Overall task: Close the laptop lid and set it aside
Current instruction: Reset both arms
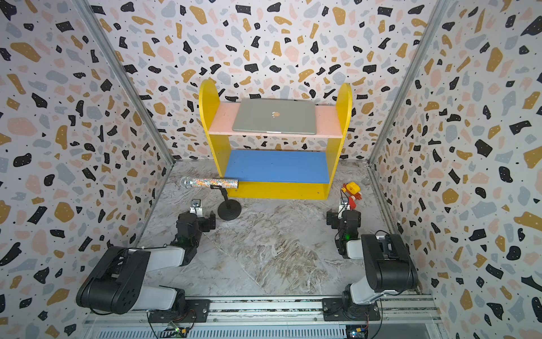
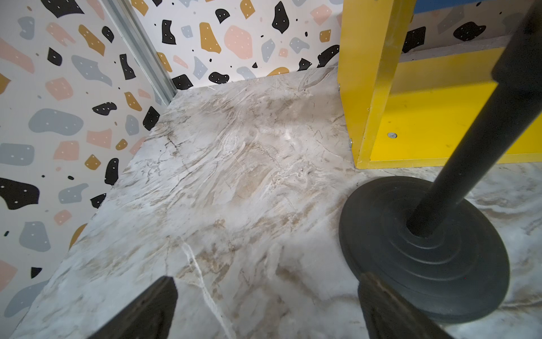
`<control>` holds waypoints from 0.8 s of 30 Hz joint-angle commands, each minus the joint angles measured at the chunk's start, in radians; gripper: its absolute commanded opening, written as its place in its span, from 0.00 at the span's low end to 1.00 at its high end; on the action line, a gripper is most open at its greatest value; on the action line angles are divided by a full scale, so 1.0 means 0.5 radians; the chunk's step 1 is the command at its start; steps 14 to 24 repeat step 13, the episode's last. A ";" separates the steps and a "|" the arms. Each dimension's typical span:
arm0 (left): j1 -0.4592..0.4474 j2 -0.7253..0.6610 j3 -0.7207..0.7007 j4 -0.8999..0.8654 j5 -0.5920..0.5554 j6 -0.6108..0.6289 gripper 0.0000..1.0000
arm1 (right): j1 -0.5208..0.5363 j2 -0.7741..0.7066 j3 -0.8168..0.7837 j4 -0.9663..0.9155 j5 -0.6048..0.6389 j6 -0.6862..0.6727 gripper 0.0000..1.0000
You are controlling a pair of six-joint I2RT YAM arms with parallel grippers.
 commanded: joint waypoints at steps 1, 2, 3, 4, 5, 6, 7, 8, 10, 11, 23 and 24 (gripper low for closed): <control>0.015 0.023 0.062 0.044 -0.001 -0.022 1.00 | -0.006 -0.024 0.069 -0.084 -0.027 0.005 1.00; 0.015 0.030 0.060 0.052 0.003 -0.022 1.00 | -0.008 -0.013 0.076 -0.097 -0.037 0.010 1.00; 0.017 0.039 0.065 0.053 0.009 -0.023 0.99 | -0.016 -0.002 0.082 -0.079 -0.055 0.009 1.00; 0.020 0.040 0.068 0.044 0.015 -0.024 0.99 | -0.023 -0.006 0.090 -0.103 -0.067 0.014 1.00; 0.022 0.041 0.074 0.037 0.022 -0.027 0.99 | -0.030 -0.006 0.091 -0.110 -0.075 0.016 1.00; 0.023 0.042 0.073 0.039 0.025 -0.026 1.00 | -0.029 -0.003 0.087 -0.092 -0.076 0.017 1.00; 0.025 0.040 0.074 0.036 0.030 -0.025 1.00 | -0.029 -0.009 0.087 -0.100 -0.075 0.016 1.00; 0.025 0.042 0.075 0.036 0.030 -0.026 1.00 | -0.030 -0.014 0.079 -0.098 -0.076 0.017 1.00; 0.025 0.035 0.068 0.042 0.031 -0.027 1.00 | -0.030 -0.028 0.047 -0.047 -0.082 0.015 1.00; 0.025 0.029 0.062 0.046 0.029 -0.027 1.00 | -0.029 -0.033 0.040 -0.042 -0.078 0.017 1.00; 0.025 0.016 0.052 0.052 0.027 -0.023 0.99 | -0.028 -0.034 0.022 -0.002 -0.082 0.017 1.00; 0.025 0.016 0.052 0.052 0.027 -0.023 0.99 | -0.028 -0.034 0.022 -0.002 -0.082 0.017 1.00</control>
